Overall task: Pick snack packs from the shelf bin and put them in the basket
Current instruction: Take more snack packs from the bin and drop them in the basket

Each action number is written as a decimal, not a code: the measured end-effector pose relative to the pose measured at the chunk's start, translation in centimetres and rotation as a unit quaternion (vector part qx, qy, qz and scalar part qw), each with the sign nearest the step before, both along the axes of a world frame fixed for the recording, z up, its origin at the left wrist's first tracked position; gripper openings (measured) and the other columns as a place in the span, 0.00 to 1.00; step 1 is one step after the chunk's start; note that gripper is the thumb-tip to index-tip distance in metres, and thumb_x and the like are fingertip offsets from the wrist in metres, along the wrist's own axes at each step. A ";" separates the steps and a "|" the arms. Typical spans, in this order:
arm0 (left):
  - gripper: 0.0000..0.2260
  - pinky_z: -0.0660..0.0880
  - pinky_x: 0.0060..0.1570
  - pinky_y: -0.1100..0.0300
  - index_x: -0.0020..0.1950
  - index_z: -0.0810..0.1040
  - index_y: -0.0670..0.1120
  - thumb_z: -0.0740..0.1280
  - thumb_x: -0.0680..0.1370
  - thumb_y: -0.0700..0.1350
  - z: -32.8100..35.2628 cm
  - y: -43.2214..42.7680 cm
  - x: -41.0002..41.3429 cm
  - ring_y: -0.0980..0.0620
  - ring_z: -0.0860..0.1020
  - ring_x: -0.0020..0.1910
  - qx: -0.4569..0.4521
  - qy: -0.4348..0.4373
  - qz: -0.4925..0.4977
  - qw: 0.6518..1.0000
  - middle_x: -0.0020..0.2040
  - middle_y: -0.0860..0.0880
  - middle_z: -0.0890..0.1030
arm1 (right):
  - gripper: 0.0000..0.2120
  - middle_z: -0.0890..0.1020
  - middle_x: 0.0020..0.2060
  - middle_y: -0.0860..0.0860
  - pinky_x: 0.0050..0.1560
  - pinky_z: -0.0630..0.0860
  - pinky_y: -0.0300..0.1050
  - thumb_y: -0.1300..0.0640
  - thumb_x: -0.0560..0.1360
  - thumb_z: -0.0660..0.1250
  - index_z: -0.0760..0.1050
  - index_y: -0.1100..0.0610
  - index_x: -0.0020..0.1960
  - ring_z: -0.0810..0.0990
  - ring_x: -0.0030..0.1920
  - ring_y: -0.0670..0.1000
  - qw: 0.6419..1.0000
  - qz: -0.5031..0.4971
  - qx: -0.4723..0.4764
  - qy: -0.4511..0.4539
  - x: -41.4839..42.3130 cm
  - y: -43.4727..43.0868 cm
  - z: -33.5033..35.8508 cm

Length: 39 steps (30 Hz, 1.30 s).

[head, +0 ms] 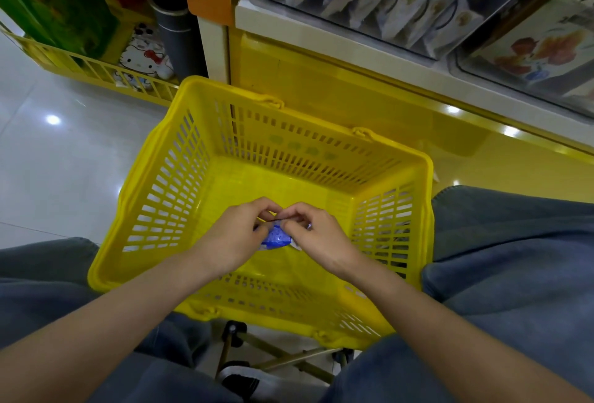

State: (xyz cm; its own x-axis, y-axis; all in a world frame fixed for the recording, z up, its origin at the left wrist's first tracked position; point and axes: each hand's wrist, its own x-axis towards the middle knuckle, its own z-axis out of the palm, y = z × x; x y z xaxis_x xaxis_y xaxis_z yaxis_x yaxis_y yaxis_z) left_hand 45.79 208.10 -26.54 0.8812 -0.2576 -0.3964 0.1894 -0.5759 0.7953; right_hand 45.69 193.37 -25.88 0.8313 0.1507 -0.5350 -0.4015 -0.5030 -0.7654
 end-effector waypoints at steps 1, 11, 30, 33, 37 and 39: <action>0.10 0.71 0.37 0.69 0.58 0.76 0.46 0.64 0.77 0.39 0.1 0.0 -0.1 0.53 0.78 0.42 0.009 -0.017 -0.016 1.000 0.48 0.49 0.79 | 0.05 0.78 0.39 0.48 0.42 0.70 0.35 0.61 0.74 0.64 0.77 0.55 0.47 0.75 0.40 0.43 1.000 -0.004 0.003 0.000 0.2 -0.1 0.0; 0.05 0.71 0.32 0.53 0.49 0.77 0.41 0.61 0.78 0.39 0.5 0.5 0.2 0.44 0.77 0.32 0.070 -0.081 0.034 0.994 0.40 0.40 0.82 | 0.31 0.74 0.62 0.53 0.61 0.74 0.49 0.46 0.75 0.64 0.58 0.58 0.71 0.76 0.59 0.50 0.985 -0.097 0.074 0.119 -0.7 1.5 -0.3; 0.03 0.72 0.31 0.69 0.46 0.74 0.48 0.62 0.79 0.43 0.7 -1.2 0.4 0.64 0.77 0.31 -0.227 0.187 0.144 0.945 0.39 0.52 0.78 | 0.18 0.76 0.48 0.53 0.46 0.78 0.40 0.59 0.71 0.71 0.63 0.57 0.54 0.79 0.45 0.47 0.988 -0.128 0.047 -0.070 -1.7 1.7 -0.8; 0.05 0.71 0.26 0.69 0.52 0.68 0.43 0.62 0.78 0.38 0.2 -1.4 0.2 0.61 0.76 0.29 -0.214 0.153 0.173 0.949 0.41 0.48 0.77 | 0.19 0.74 0.54 0.58 0.52 0.77 0.52 0.58 0.70 0.72 0.66 0.58 0.55 0.77 0.53 0.54 0.992 -0.091 0.014 -0.088 -1.8 1.9 -0.6; 0.03 0.72 0.27 0.65 0.47 0.68 0.44 0.59 0.80 0.40 0.1 -0.8 0.5 0.53 0.75 0.34 -0.195 0.130 0.209 0.949 0.38 0.46 0.76 | 0.18 0.78 0.49 0.46 0.47 0.75 0.34 0.60 0.71 0.72 0.66 0.49 0.54 0.78 0.46 0.37 0.992 -0.073 0.076 -0.064 -2.1 1.8 0.0; 0.07 0.74 0.29 0.60 0.41 0.69 0.46 0.60 0.80 0.43 0.4 -0.4 0.7 0.53 0.76 0.33 -0.210 0.140 0.221 0.942 0.36 0.47 0.77 | 0.18 0.78 0.49 0.47 0.46 0.75 0.35 0.62 0.71 0.71 0.67 0.50 0.55 0.78 0.45 0.39 0.990 -0.081 0.085 -0.072 -2.0 1.6 0.1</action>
State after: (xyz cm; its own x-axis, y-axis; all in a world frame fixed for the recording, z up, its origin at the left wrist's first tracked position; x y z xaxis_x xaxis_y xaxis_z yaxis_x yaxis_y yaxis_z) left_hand 46.46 207.68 -26.10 0.8154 -0.0766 -0.5738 0.5728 -0.0368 0.8189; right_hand 43.66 195.01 -25.78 0.9182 0.0858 -0.3868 -0.3464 -0.2999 -0.8888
